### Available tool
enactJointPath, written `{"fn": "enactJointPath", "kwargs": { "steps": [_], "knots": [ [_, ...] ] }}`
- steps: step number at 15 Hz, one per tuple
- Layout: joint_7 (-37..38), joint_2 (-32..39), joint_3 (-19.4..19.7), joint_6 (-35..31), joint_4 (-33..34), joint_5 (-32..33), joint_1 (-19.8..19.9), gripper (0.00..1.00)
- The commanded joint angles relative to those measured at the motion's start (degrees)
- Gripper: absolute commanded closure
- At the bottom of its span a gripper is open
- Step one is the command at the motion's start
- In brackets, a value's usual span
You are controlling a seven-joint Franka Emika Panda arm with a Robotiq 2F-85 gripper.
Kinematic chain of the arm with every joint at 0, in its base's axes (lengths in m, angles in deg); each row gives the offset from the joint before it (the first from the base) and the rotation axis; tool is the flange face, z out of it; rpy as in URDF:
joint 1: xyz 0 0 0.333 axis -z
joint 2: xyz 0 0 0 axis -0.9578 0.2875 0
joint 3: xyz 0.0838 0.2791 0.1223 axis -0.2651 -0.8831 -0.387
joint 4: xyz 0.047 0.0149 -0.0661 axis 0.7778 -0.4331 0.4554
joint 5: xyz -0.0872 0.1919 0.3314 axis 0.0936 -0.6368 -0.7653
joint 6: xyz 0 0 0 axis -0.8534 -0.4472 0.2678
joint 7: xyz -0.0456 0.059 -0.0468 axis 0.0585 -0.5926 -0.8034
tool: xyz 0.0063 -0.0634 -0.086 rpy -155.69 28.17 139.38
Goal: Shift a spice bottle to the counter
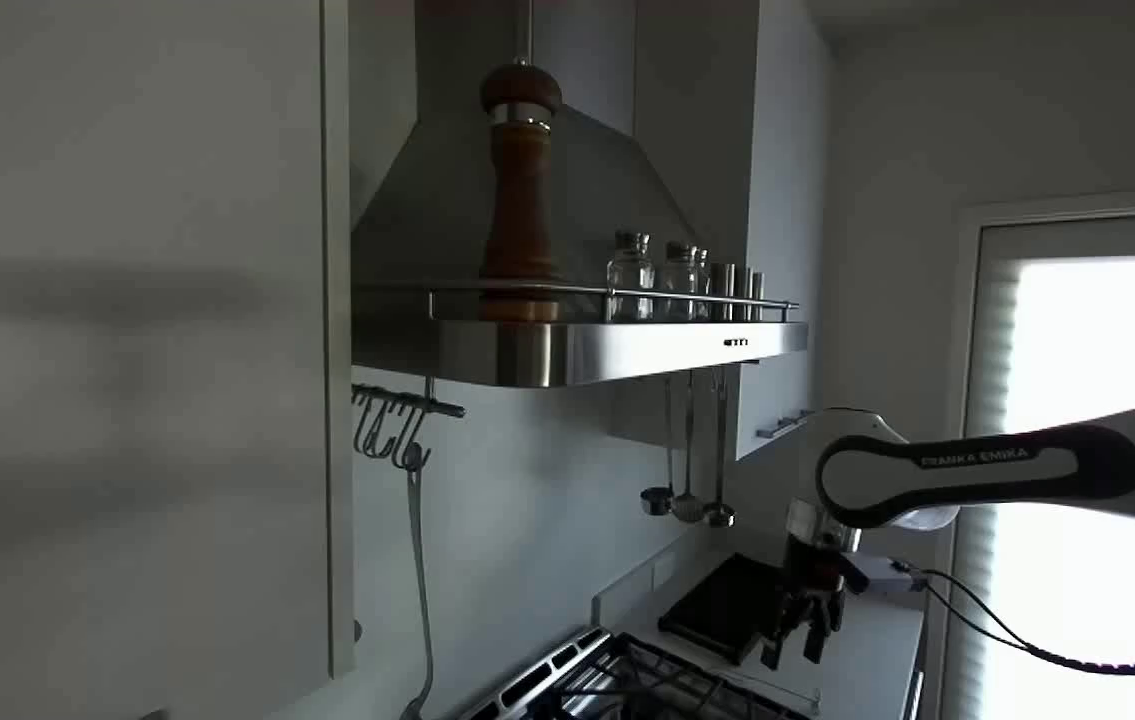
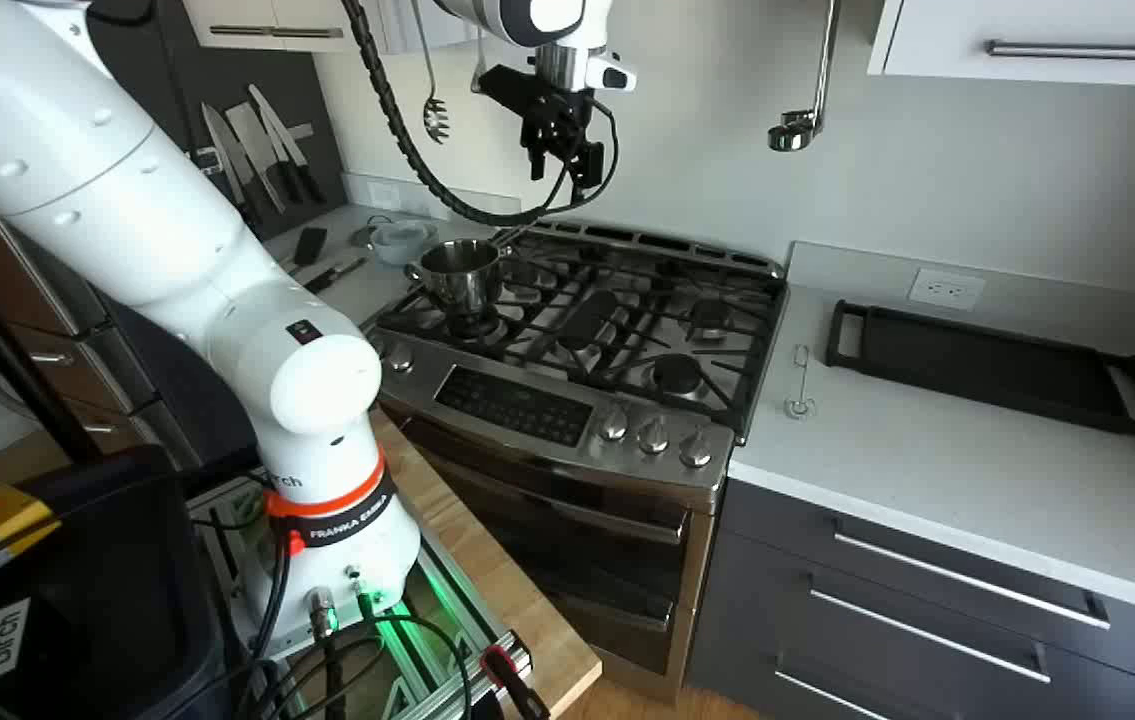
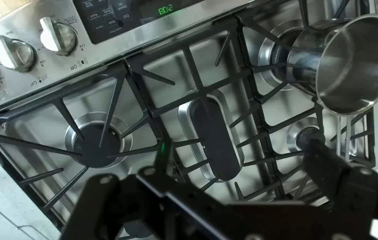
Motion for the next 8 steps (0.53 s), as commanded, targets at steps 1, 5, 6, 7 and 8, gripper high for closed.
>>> {"fn": "enactJointPath", "kwargs": {
  "steps": [1,5,6,7,8],
  "knots": [
    [-0.2,0.0,-0.6,0.2,0.1,-0.2,0.7,0.0],
    [-0.2,0.0,-0.6,0.2,0.1,-0.2,0.7,0.0],
    [1.1,-0.8,-1.0,2.1,0.3,1.2,1.1,0.0],
    [1.7,-1.5,-1.3,3.8,0.5,2.9,1.6,0.0],
    [2.9,-2.1,-1.6,5.7,0.6,4.5,2.2,0.0]
  ]
}}
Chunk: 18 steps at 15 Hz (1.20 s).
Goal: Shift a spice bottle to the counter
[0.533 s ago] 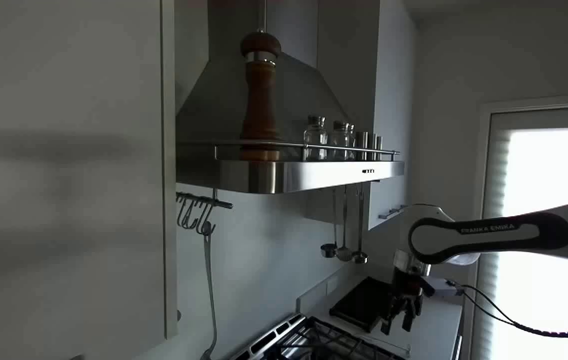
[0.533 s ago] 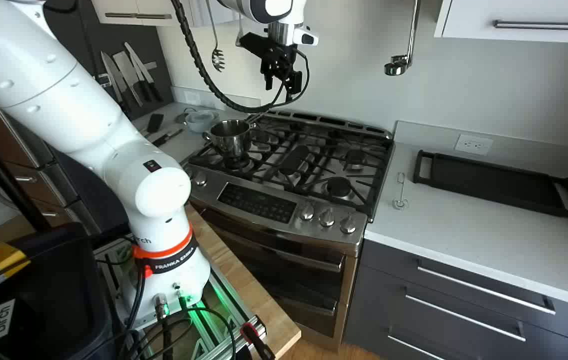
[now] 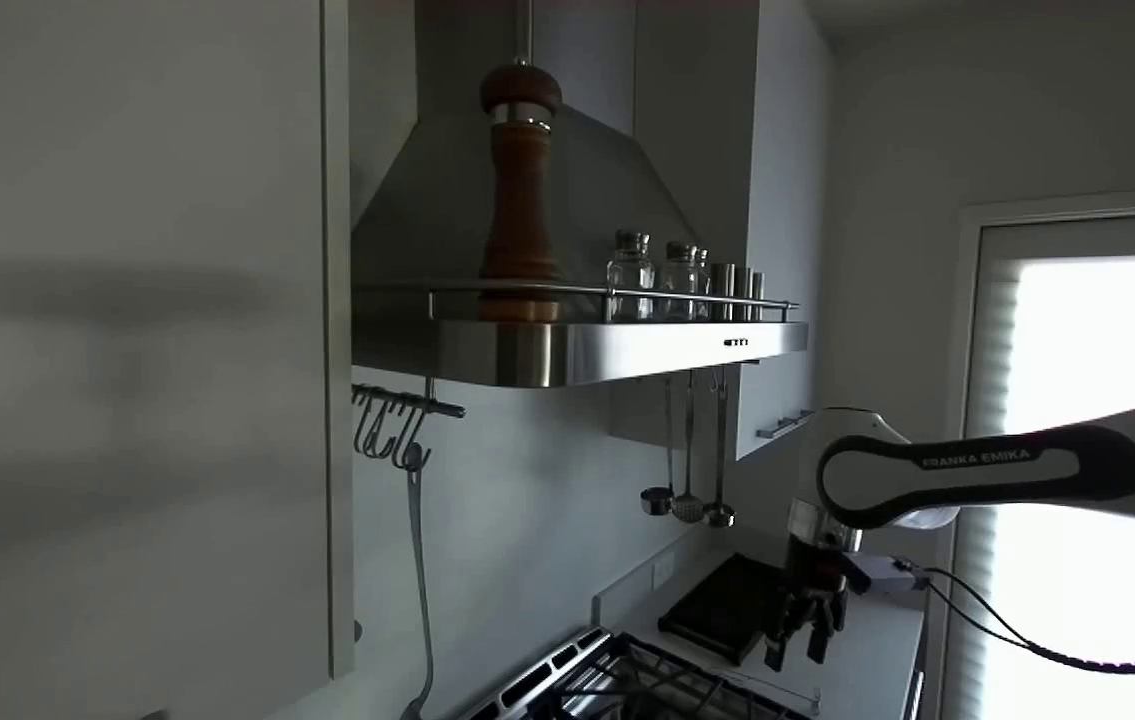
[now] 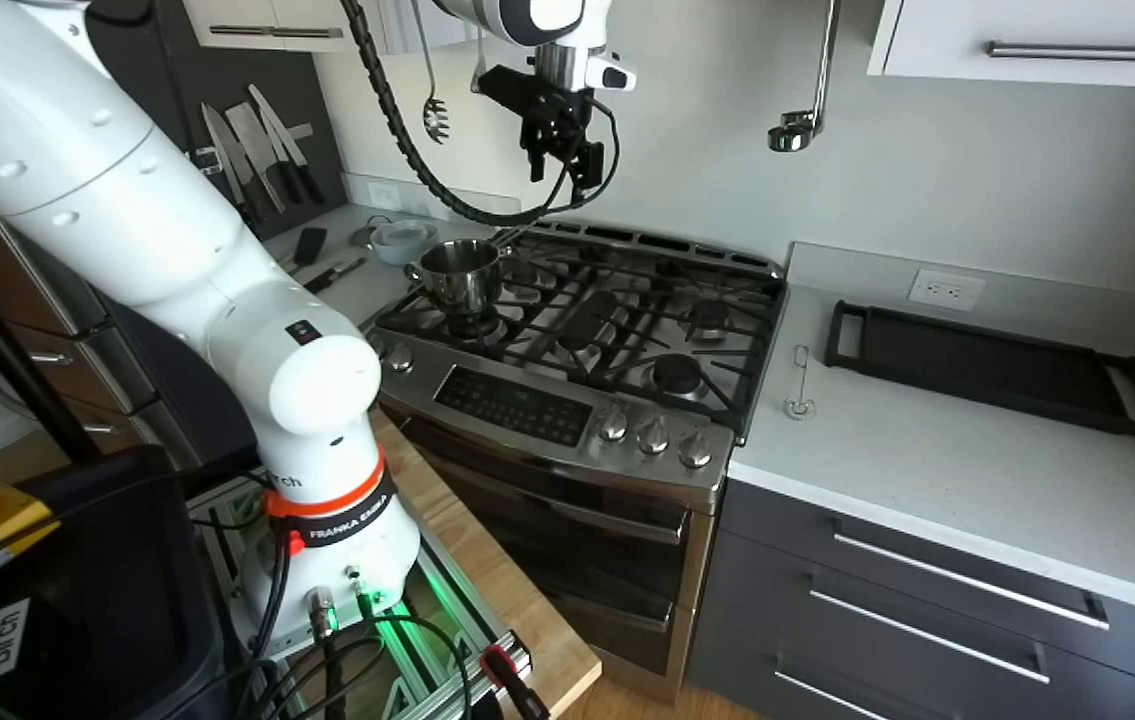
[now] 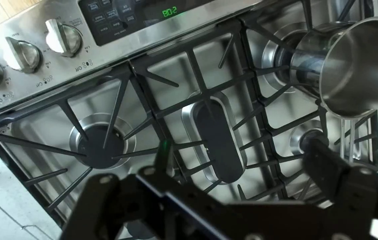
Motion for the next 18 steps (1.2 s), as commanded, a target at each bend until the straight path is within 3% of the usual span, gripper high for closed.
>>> {"fn": "enactJointPath", "kwargs": {
  "steps": [1,8,14,15,18],
  "knots": [
    [4.4,-2.9,-1.6,6.8,0.6,5.8,2.6,0.0],
    [14.5,-10.0,-6.2,16.5,3.9,24.3,7.0,0.0],
    [20.0,-15.3,-12.5,25.4,12.4,37.8,8.0,0.0],
    [18.4,-13.7,-10.0,22.8,10.6,34.6,6.5,0.0],
    [18.5,-14.4,-10.6,23.3,11.6,35.0,6.3,0.0]
  ]
}}
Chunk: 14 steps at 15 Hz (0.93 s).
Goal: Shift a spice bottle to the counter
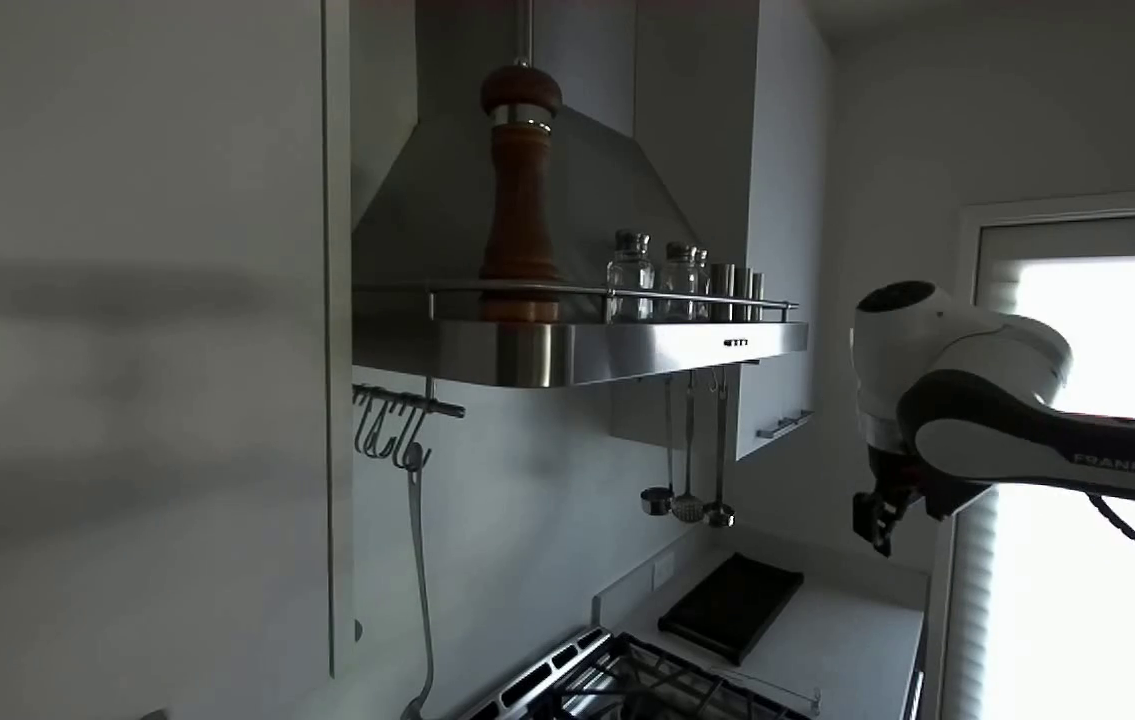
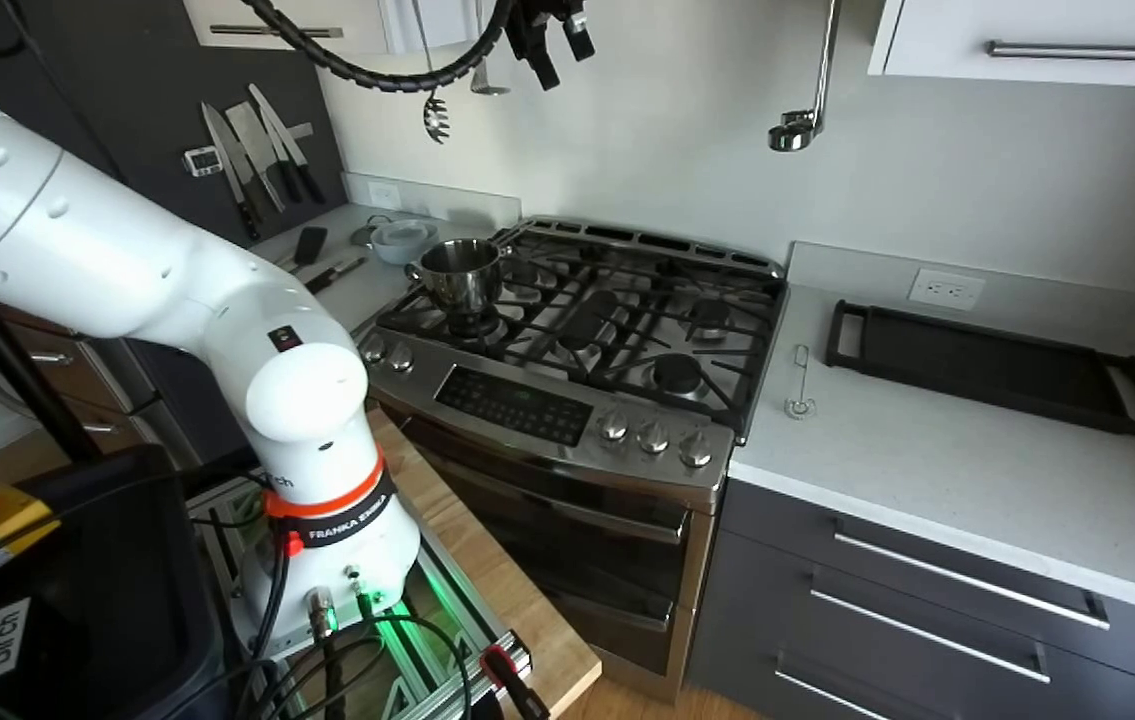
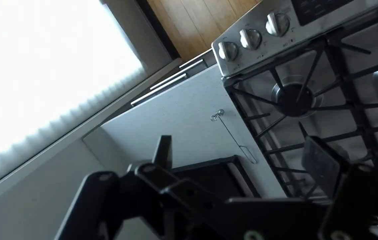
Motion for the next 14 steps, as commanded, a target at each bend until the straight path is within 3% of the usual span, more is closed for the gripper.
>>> {"fn": "enactJointPath", "kwargs": {
  "steps": [1,7,10,14],
  "knots": [
    [0.2,0.4,0.4,0.3,0.1,0.2,-0.5,0.0],
    [-2.1,0.4,0.5,0.1,1.1,3.4,-0.6,0.0],
    [-5.3,-1.2,1.2,-2.0,3.6,13.0,0.7,0.0],
    [-7.0,-0.5,4.0,-10.1,9.3,22.7,1.0,0.0]
  ]
}}
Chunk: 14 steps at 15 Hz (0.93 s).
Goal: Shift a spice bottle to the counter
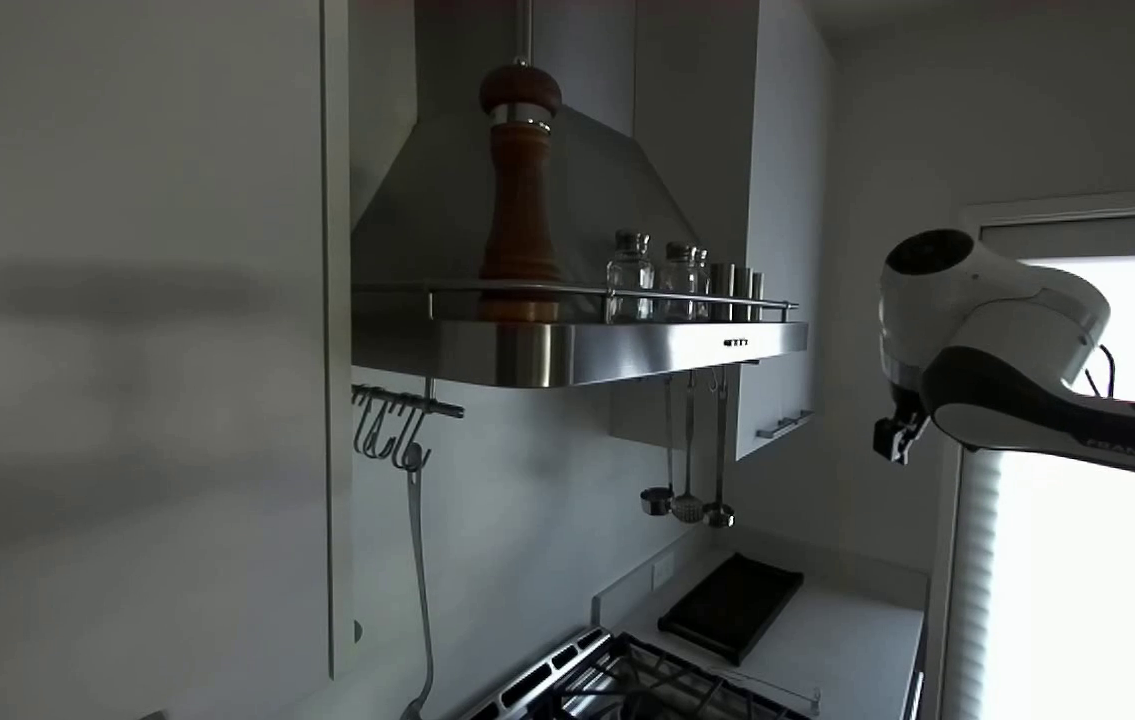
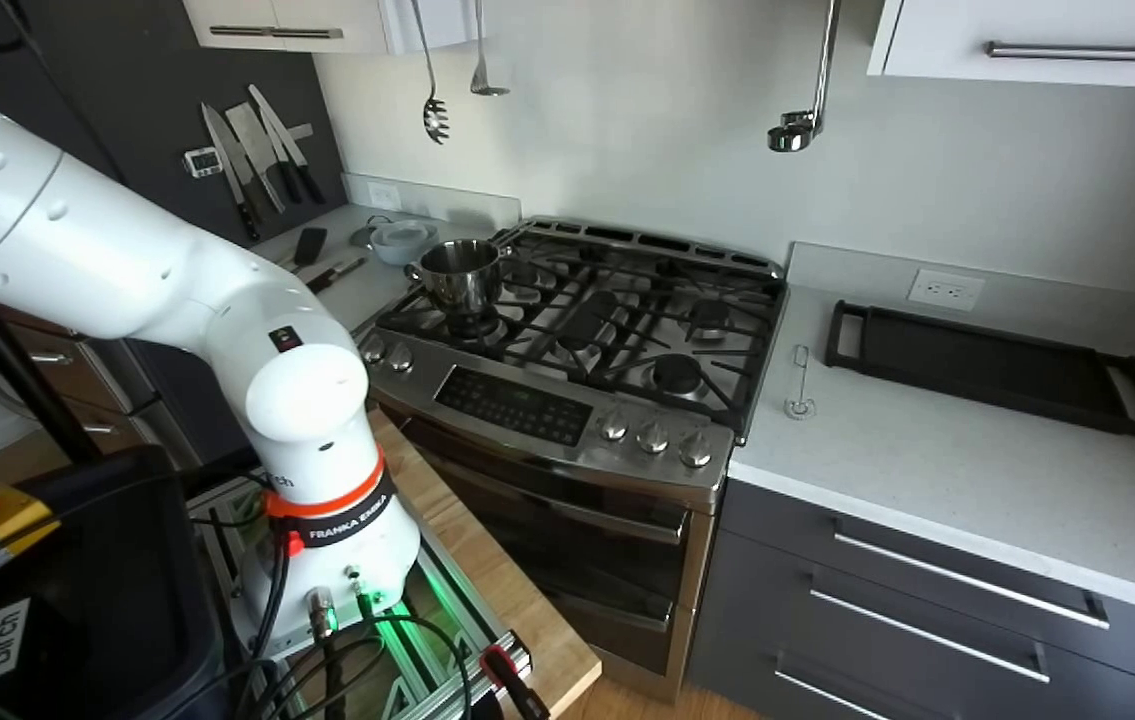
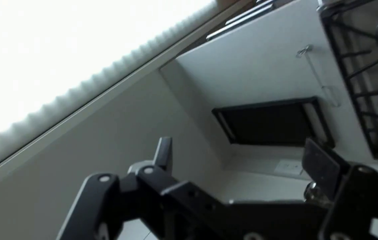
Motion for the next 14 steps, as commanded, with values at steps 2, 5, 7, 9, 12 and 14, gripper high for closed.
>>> {"fn": "enactJointPath", "kwargs": {
  "steps": [2,5,7,9,12,14],
  "knots": [
    [-1.5,1.7,2.9,-8.7,7.0,6.6,0.3,0.0],
    [-0.8,1.2,2.9,-9.4,7.3,5.6,0.5,0.0],
    [-0.8,2.2,3.1,-10.2,9.2,5.6,0.7,0.0],
    [-0.8,2.9,3.2,-10.2,9.8,5.6,0.7,0.0],
    [-0.8,3.2,3.2,-10.3,9.8,5.7,0.7,0.0],
    [-1.0,3.8,3.1,-11.2,11.1,6.8,1.0,0.0]
  ]
}}
